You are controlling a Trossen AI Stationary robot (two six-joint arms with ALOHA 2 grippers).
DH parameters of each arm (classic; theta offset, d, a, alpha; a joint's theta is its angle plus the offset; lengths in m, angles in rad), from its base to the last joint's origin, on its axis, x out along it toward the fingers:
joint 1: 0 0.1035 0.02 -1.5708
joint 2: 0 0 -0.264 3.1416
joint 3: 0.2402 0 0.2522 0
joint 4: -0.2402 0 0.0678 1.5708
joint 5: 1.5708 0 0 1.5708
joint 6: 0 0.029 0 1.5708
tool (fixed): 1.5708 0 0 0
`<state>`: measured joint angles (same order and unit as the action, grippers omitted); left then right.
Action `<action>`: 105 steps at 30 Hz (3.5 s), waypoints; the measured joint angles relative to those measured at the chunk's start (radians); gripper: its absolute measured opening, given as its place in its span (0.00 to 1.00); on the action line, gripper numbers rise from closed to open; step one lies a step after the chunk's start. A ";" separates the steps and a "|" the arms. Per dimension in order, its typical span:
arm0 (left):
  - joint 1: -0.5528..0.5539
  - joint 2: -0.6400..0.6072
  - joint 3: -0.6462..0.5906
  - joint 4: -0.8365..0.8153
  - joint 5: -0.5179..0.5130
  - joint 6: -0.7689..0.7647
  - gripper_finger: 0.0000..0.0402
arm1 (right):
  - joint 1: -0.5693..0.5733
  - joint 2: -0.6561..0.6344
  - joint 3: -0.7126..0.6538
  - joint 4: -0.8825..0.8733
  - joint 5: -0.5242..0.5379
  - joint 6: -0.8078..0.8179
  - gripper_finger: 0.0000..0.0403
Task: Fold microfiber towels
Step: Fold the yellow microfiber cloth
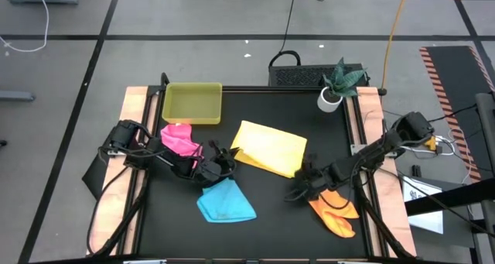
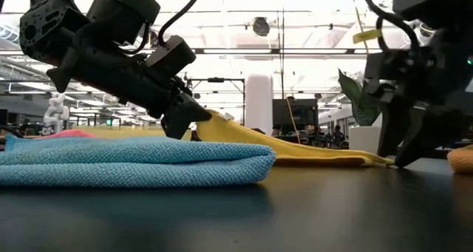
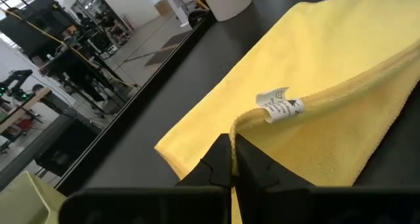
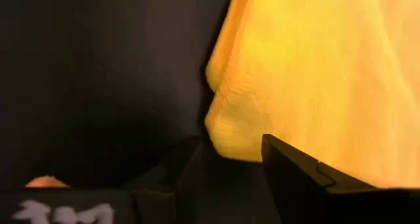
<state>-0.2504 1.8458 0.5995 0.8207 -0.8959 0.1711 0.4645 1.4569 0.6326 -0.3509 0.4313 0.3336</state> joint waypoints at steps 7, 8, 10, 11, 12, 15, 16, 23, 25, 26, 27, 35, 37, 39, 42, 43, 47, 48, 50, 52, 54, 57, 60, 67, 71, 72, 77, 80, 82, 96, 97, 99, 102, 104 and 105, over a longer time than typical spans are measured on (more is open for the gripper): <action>0.000 0.000 0.000 -0.002 0.000 -0.013 0.03 | 0.003 0.000 -0.051 0.122 0.047 -0.048 0.30; 0.000 0.000 0.000 -0.001 0.000 -0.013 0.02 | 0.003 0.001 -0.051 0.120 0.051 -0.052 0.28; 0.000 0.000 0.000 -0.002 0.000 -0.015 0.01 | 0.003 0.001 -0.052 0.114 0.071 -0.058 0.24; 0.000 0.000 0.000 -0.002 0.001 -0.015 0.01 | 0.003 0.001 -0.052 0.110 0.075 -0.063 0.21; 0.000 0.000 0.000 -0.002 0.005 -0.015 0.02 | 0.003 -0.002 -0.053 0.099 0.082 -0.066 0.18; -0.007 0.000 0.000 -0.002 0.034 -0.019 0.03 | 0.002 -0.021 -0.054 0.021 0.093 -0.065 0.09; -0.012 0.000 0.000 -0.002 0.050 -0.019 0.03 | 0.001 -0.035 -0.055 -0.018 0.099 -0.061 0.06; -0.043 0.000 0.064 -0.001 0.240 -0.094 0.02 | -0.008 -0.212 -0.055 -0.251 0.285 0.034 0.02; -0.054 0.000 0.097 -0.009 0.248 -0.065 0.02 | -0.016 -0.279 -0.055 -0.259 0.305 0.039 0.01; -0.059 0.000 0.113 -0.008 0.241 -0.041 0.02 | -0.022 -0.312 -0.054 -0.253 0.301 0.033 0.01; -0.064 0.000 0.129 -0.008 0.223 -0.007 0.01 | -0.026 -0.340 -0.054 -0.243 0.299 0.023 0.01; -0.027 -0.109 0.168 -0.088 -0.109 0.243 0.01 | -0.113 -0.473 -0.054 -0.029 0.342 -0.133 0.00; 0.017 -0.141 0.167 -0.112 -0.144 0.280 0.01 | -0.166 -0.474 -0.054 0.023 0.379 -0.193 0.00; 0.074 -0.161 0.167 -0.126 -0.144 0.311 0.02 | -0.227 -0.473 -0.053 0.061 0.406 -0.258 0.00; 0.173 -0.166 0.167 -0.138 -0.135 0.357 0.01 | -0.332 -0.461 -0.053 0.116 0.444 -0.350 0.00; 0.207 -0.166 0.167 -0.138 -0.122 0.365 0.01 | -0.367 -0.455 -0.053 0.134 0.462 -0.379 0.00; 0.348 -0.166 0.167 -0.119 -0.031 0.369 0.01 | -0.507 -0.425 -0.053 0.254 0.489 -0.520 0.00; 0.382 -0.166 0.167 -0.106 -0.007 0.364 0.01 | -0.541 -0.417 -0.053 0.294 0.488 -0.553 0.00; 0.436 -0.166 0.166 -0.058 0.044 0.344 0.01 | -0.605 -0.400 -0.055 0.365 0.487 -0.611 0.00; 0.478 -0.166 0.167 -0.043 0.114 0.313 0.01 | -0.658 -0.379 -0.068 0.446 0.482 -0.658 0.00; 0.506 -0.166 0.167 -0.064 0.193 0.270 0.01 | -0.698 -0.366 -0.093 0.506 0.445 -0.693 0.00; 0.515 -0.166 0.167 -0.147 0.299 0.214 0.01 | -0.726 -0.352 -0.144 0.536 0.315 -0.691 0.00; 0.491 -0.166 0.166 -0.253 0.352 0.200 0.01 | -0.721 -0.349 -0.210 0.534 0.201 -0.650 0.00; 0.392 -0.166 0.166 -0.425 0.395 0.200 0.02 | -0.638 -0.349 -0.332 0.501 0.021 -0.530 0.00; 0.337 -0.166 0.166 -0.491 0.456 0.186 0.01 | -0.562 -0.349 -0.344 0.455 -0.042 -0.462 0.00; 0.323 -0.166 0.166 -0.504 0.456 0.184 0.01 | -0.542 -0.349 -0.344 0.451 -0.048 -0.450 0.00; 0.267 -0.166 0.166 -0.541 0.456 0.180 0.02 | -0.451 -0.349 -0.344 0.439 -0.093 -0.401 0.00; 0.238 -0.166 0.166 -0.563 0.456 0.173 0.01 | -0.406 -0.349 -0.344 0.396 -0.097 -0.358 0.00; 0.223 -0.166 0.166 -0.575 0.456 0.156 0.02 | -0.379 -0.349 -0.335 0.333 -0.097 -0.325 0.00; 0.145 -0.165 0.166 -0.629 0.446 0.116 0.01 | -0.311 -0.349 -0.233 0.101 -0.095 -0.234 0.00; 0.142 -0.165 0.166 -0.629 0.445 0.114 0.01 | -0.308 -0.349 -0.221 0.081 -0.095 -0.226 0.00; 0.134 -0.165 0.166 -0.629 0.444 0.112 0.02 | -0.298 -0.349 -0.197 0.038 -0.095 -0.206 0.00; 0.121 -0.165 0.166 -0.629 0.441 0.111 0.01 | -0.272 -0.349 -0.165 -0.037 -0.095 -0.174 0.00; 0.114 -0.165 0.166 -0.619 0.441 0.111 0.01 | -0.253 -0.349 -0.146 -0.070 -0.095 -0.159 0.00; 0.110 -0.165 0.166 -0.610 0.440 0.111 0.01 | -0.244 -0.349 -0.137 -0.082 -0.094 -0.155 0.00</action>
<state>-0.1401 1.6806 0.7658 0.2107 -0.4564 0.2826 0.2207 1.1076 0.4956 -0.4331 0.3373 0.1787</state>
